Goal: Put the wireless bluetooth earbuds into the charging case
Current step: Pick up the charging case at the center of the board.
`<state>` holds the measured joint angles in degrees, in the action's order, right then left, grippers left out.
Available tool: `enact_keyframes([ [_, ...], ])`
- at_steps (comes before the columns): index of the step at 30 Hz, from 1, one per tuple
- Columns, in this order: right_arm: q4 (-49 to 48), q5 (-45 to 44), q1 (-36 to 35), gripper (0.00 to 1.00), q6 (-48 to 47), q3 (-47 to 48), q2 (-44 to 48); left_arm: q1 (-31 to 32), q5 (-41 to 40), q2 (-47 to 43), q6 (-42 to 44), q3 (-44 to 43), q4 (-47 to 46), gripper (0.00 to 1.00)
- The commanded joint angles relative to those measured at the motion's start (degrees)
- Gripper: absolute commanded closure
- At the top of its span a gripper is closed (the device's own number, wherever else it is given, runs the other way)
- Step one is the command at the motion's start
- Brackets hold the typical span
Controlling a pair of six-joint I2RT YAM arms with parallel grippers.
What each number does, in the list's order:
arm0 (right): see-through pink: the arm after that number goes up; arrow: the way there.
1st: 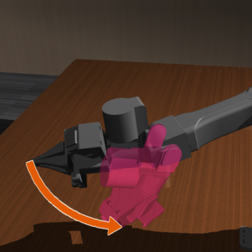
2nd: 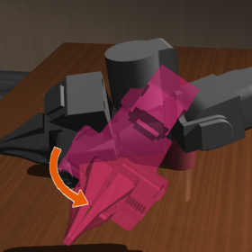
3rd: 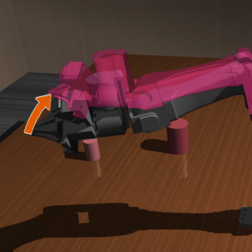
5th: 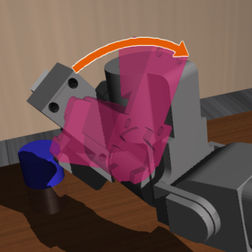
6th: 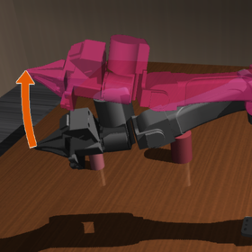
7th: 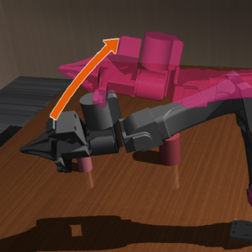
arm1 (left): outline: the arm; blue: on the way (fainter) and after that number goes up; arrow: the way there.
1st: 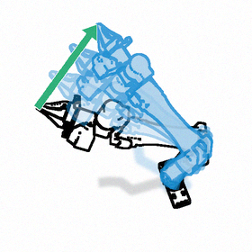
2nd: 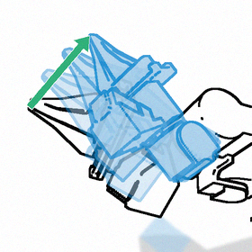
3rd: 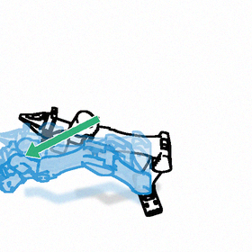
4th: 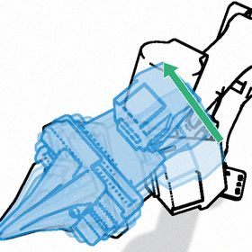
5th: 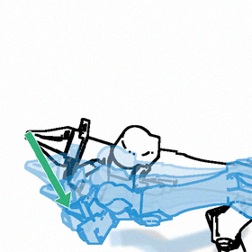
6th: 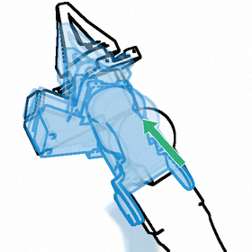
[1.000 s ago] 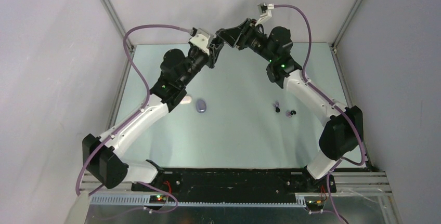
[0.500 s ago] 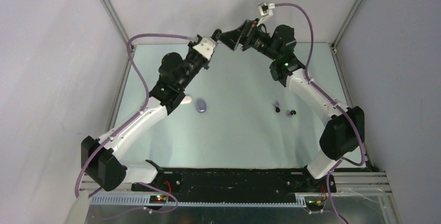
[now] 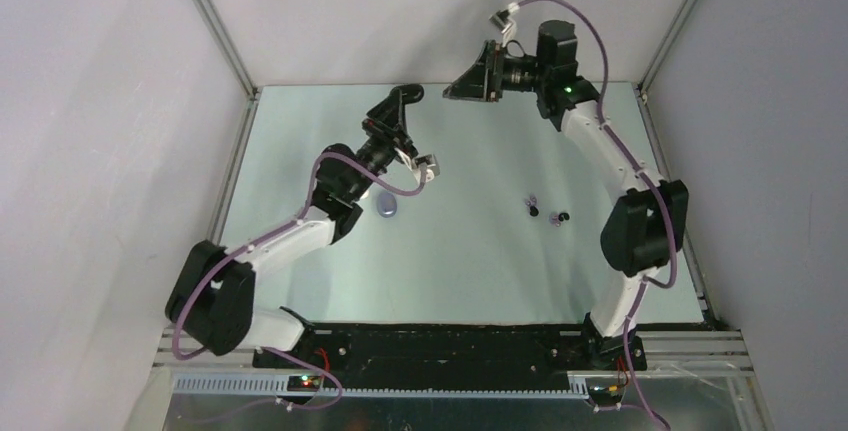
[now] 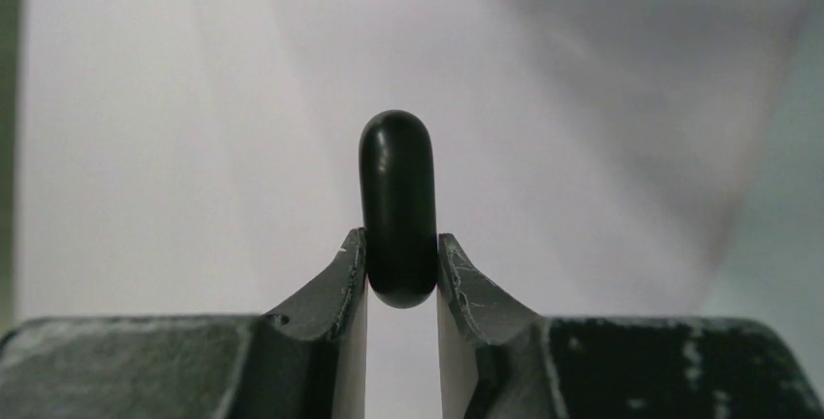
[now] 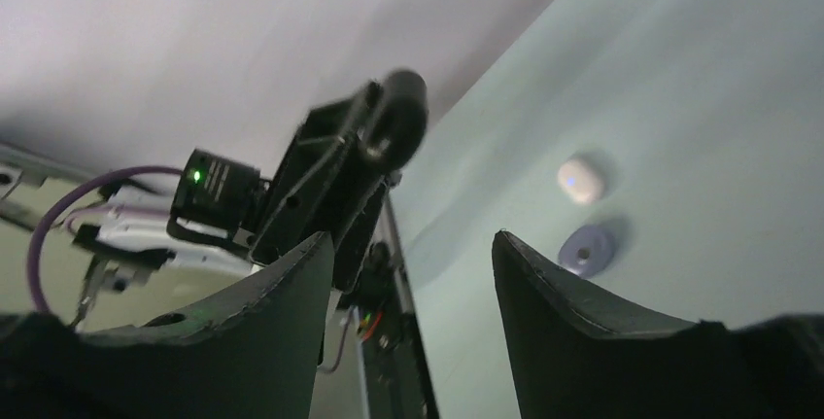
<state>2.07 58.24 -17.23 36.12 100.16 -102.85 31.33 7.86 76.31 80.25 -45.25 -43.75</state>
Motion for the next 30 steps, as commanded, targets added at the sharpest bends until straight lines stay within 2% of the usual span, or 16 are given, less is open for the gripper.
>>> enact_keyframes([
  [1, 7.7, 10.6, -2.09, 0.34, -2.58, 5.6, -4.53, -0.19, 6.31, 3.52, 14.49, -0.22, -22.51, 1.0],
  [4, 5.63, 11.48, -3.48, 0.3, -1.63, 6.5, -5.54, -0.06, 7.11, 6.22, 15.5, -0.75, -26.76, 1.0],
  [8, -0.16, 13.49, -4.48, 0.34, 2.45, 6.89, -6.5, 0.07, 7.97, 7.3, 16.21, -0.38, -27.94, 1.0],
  [13, -16.43, 15.99, -4.21, 0.36, 12.7, 6.46, -7.83, 0.6, 8.23, 7.52, 16.5, 0.78, -27.7, 1.0],
  [21, -21.47, 17.37, -5.53, 0.42, 15.72, 7.22, -8.34, 1.07, 8.72, 8.09, 17.47, 0.8, -26.38, 1.0],
  [27, -18.27, 15.0, -5.49, 0.59, 13.7, 8.47, -8.78, 1.34, 9.66, 8.23, 17.85, 0.79, -25.77, 1.0],
  [30, -17.32, 14.34, -5.33, 0.6, 13.34, 8.47, -8.77, 1.4, 10.18, 8.24, 18.14, 0.88, -25.63, 1.0],
])
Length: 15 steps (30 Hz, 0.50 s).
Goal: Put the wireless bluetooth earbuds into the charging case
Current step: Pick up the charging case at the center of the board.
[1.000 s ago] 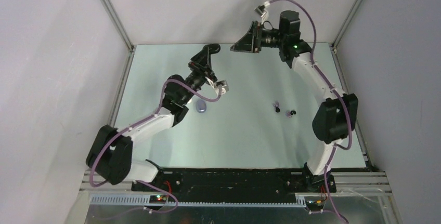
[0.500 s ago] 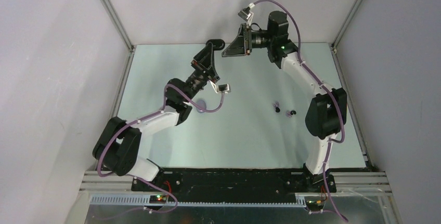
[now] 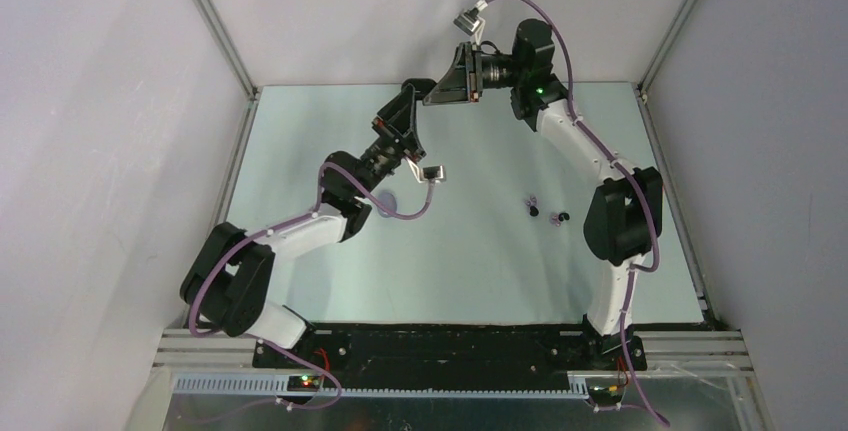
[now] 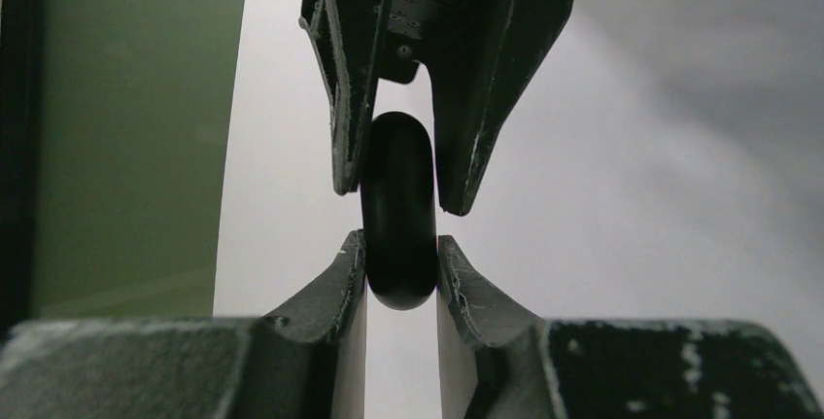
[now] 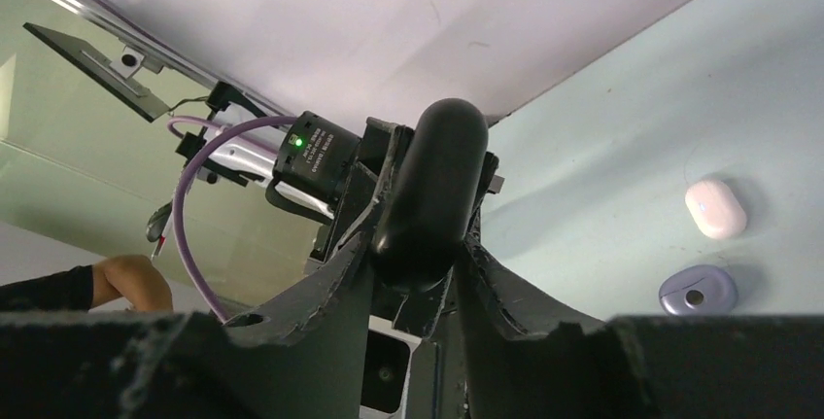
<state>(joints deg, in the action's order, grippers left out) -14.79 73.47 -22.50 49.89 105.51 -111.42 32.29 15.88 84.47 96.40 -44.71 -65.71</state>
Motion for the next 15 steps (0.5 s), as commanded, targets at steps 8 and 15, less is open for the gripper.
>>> enact_keyframes([
  [8, -2.01, -0.59, -0.02, 0.5, 0.64, 3.14, 0.16, 0.58, 3.48, 0.13, 3.6, 1.02, -3.02, 1.0],
  [15, 0.83, -1.79, 0.36, 0.88, -1.88, 2.36, 0.78, 0.65, 2.84, 0.24, 4.15, 0.67, -2.69, 0.95],
])
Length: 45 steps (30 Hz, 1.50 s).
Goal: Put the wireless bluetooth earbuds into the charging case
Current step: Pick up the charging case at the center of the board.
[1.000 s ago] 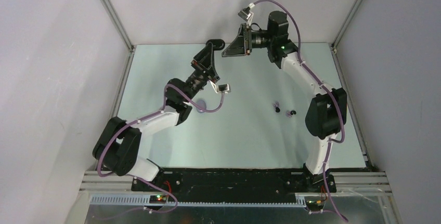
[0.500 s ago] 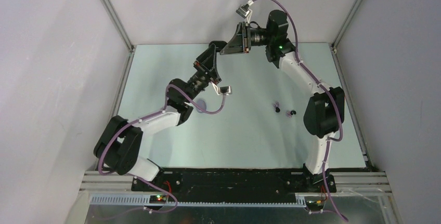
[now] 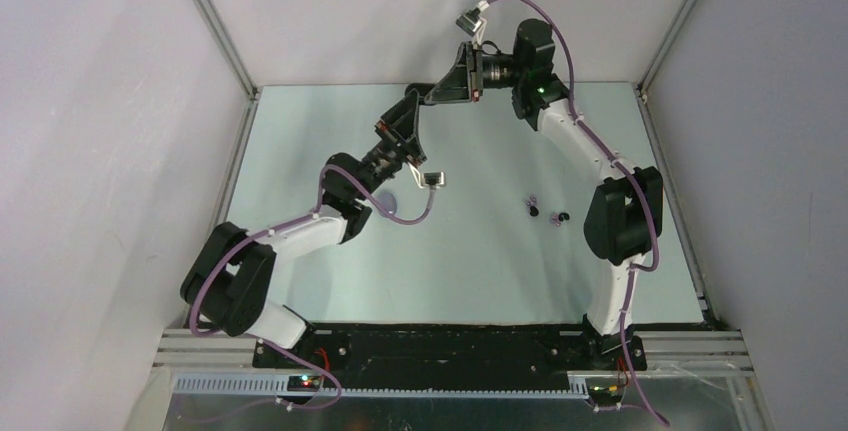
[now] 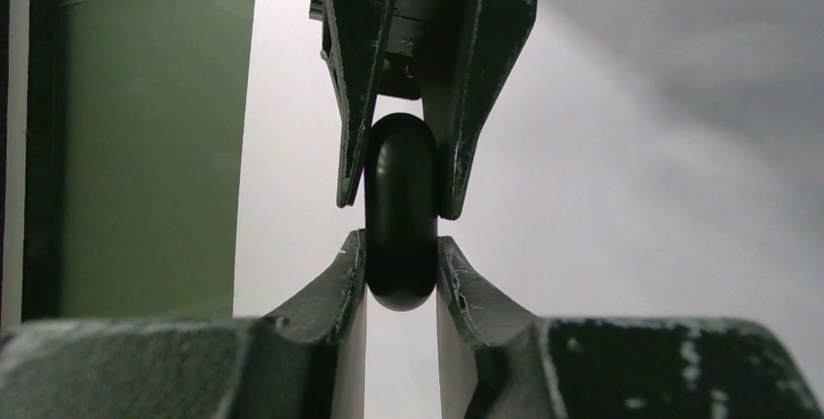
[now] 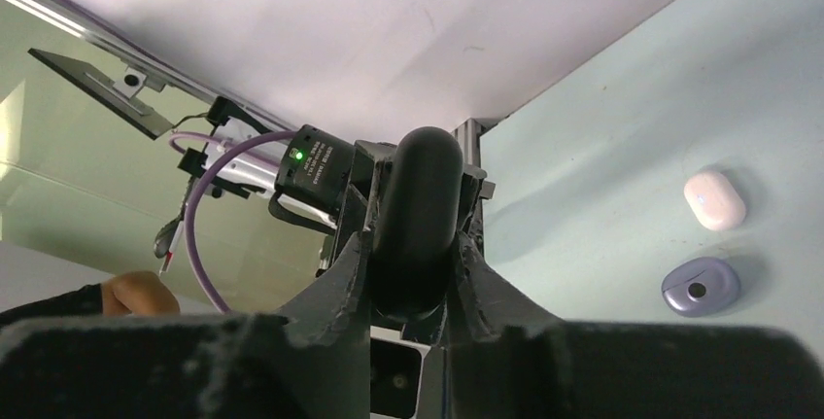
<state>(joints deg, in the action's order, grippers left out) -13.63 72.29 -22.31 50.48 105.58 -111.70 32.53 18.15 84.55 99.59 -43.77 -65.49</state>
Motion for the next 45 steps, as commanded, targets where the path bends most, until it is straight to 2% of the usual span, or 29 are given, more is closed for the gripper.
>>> enact_keyframes([
  [1, 0.62, -0.81, 0.25, 0.9, -2.92, 2.14, 1.19, 0.42, 0.3, 0.21, 0.87, -0.36, -3.03, 0.83],
  [2, 0.67, -1.14, 0.57, 0.91, -3.39, 1.94, 1.5, 0.42, -0.64, 0.34, 0.56, -0.53, -3.8, 0.59],
  [3, 0.04, -1.25, 0.89, 0.92, -3.42, 1.15, 1.76, 0.36, -1.27, 0.39, -0.73, -0.62, -4.48, 0.47],
  [4, -0.33, -1.38, 1.44, 0.93, -3.62, 0.45, 2.28, 0.35, -3.1, 0.31, -1.77, -0.84, -5.68, 0.28],
  [6, -1.04, -1.5, 2.68, 0.95, -4.93, -0.4, 3.07, 0.27, -7.1, -1.0, -7.43, -1.43, -5.46, 0.12],
  [7, -1.62, -1.13, 3.18, 0.95, -5.55, -0.61, 3.24, 0.32, -8.8, -2.84, -9.08, -1.68, -4.26, 0.09],
  [9, -2.75, -0.29, 4.6, 0.97, -7.15, -0.9, 3.63, 0.29, -13.37, -8.31, -15.67, -3.0, 4.14, 0.04],
  [11, -4.12, 0.49, 6.35, 0.98, -8.03, -0.76, 3.53, -0.25, -15.36, -14.87, -26.8, -6.53, 28.09, 0.01],
  [12, -4.91, 0.88, 6.91, 0.99, -8.07, -0.73, 3.52, -0.7, -14.3, -16.8, -35.84, -10.86, 35.67, 0.01],
  [13, -6.65, 1.79, 7.38, 0.99, -8.21, -0.77, 3.53, -2.25, -10.29, -19.34, -41.09, -13.78, 50.59, 0.0],
  [14, -7.5, 2.19, 7.64, 0.99, -8.34, -0.94, 3.65, -3.15, -8.11, -19.87, -50.86, -19.42, 57.08, 0.01],
  [15, -9.1, 2.95, 8.05, 0.99, -9.2, -1.09, 4.0, -5.02, -4.59, -20.13, -55.5, -22.19, 67.56, 0.01],
  [16, -10.12, 3.21, 8.19, 0.99, -9.8, -1.81, 4.46, -6.16, -2.67, -19.87, -64.75, -27.06, 71.76, 0.01],
  [17, -10.33, 3.41, 8.4, 0.99, -12.01, -2.41, 5.52, -8.65, 3.12, -19.03, -68.9, -29.31, 78.31, 0.02],
  [18, -10.25, 3.35, 8.37, 0.99, -13.36, -3.81, 6.27, -10.04, 5.76, -18.35, -77.11, -33.32, 80.82, 0.02],
  [19, -9.78, 3.0, 8.14, 1.0, -17.14, -4.55, 8.0, -12.59, 10.85, -16.89, -80.92, -34.9, 84.05, 0.01],
  [20, -7.52, 2.62, 7.93, 1.0, -19.66, -6.14, 8.92, -14.85, 13.88, -16.1, -88.09, -37.99, 85.23, 0.03],
  [21, -5.82, 1.35, 7.44, 1.0, -24.73, -7.68, 10.9, -15.96, 19.59, -14.09, -91.47, -41.14, 87.13, 0.07],
  [22, -3.01, -0.18, 7.05, 1.0, -27.41, -8.42, 11.82, -18.02, 23.26, -11.7, -96.88, -42.63, 87.96, 0.1],
  [23, -2.12, -0.9, 6.41, 1.0, -31.55, -9.95, 13.76, -18.9, 32.08, -10.38, -103.84, -45.16, 87.66, 0.13],
  [24, -1.67, -2.04, 6.09, 1.0, -32.88, -10.7, 15.23, -20.01, 39.54, -8.22, -107.29, -45.78, 84.44, 0.14],
  [25, -1.89, -2.49, 5.35, 1.0, -34.68, -12.07, 15.83, -20.25, 42.51, -7.54, -113.82, -45.88, 82.26, 0.15],
  [26, -2.49, -3.07, 4.6, 1.0, -35.52, -12.51, 16.85, -20.28, 46.32, -7.16, -116.11, -45.09, 77.27, 0.15],
  [32, -4.87, -3.35, 0.47, 1.0, -35.15, -13.01, 17.49, -20.15, 51.82, -8.07, -120.19, -35.86, 64.34, 0.23],
  [36, -4.14, -4.31, -2.11, 1.0, -35.85, -12.06, 16.87, -20.16, 52.87, -7.81, -130.75, -30.63, 48.62, 0.32],
  [45, -2.98, -4.78, -4.56, 1.0, -36.06, -10.28, 14.88, -19.76, 51.44, -7.44, -132.94, -30.01, 42.05, 0.34],
])
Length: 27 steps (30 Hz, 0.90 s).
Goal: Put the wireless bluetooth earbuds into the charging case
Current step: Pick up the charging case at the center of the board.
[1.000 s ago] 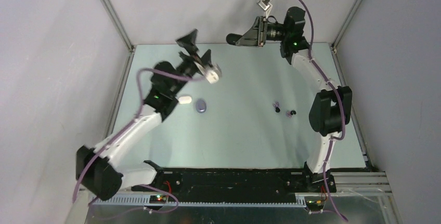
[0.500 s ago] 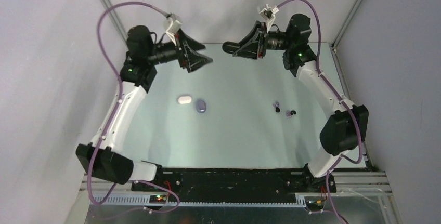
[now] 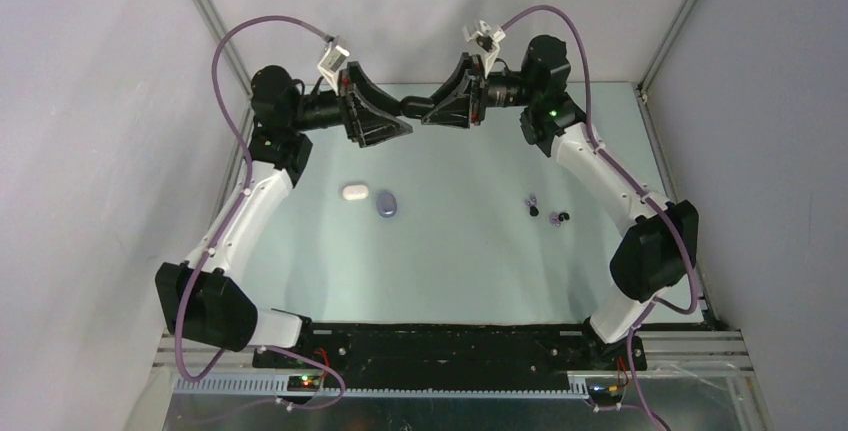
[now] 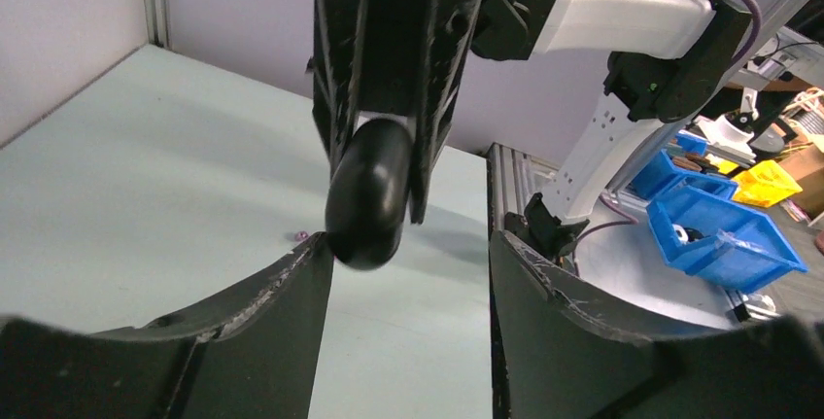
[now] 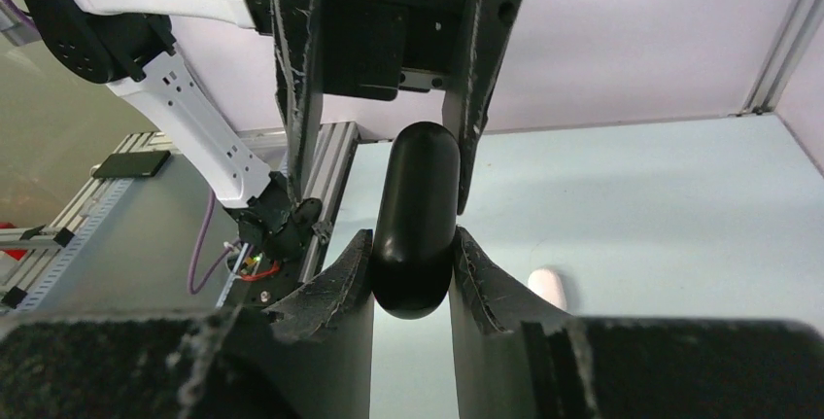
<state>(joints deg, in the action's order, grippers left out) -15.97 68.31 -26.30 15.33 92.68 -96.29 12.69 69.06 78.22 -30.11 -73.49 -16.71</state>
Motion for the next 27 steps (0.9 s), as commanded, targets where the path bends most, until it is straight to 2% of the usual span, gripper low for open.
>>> enact_keyframes([
  [1, -0.58, -0.76, -0.66, 1.0, -0.92, 2.71, -0.59, 0.16, 0.5, -1.03, -3.81, -0.32, -7.14, 0.35],
  [8, -0.69, -0.81, -1.33, 1.0, -0.73, 2.67, -0.74, 0.15, 0.7, -0.06, -4.82, -0.96, -8.53, 0.46],
  [27, -2.72, -2.17, -2.24, 1.0, 0.35, 2.4, -0.71, 1.51, 2.01, 2.46, -5.75, -3.59, -8.78, 0.58],
])
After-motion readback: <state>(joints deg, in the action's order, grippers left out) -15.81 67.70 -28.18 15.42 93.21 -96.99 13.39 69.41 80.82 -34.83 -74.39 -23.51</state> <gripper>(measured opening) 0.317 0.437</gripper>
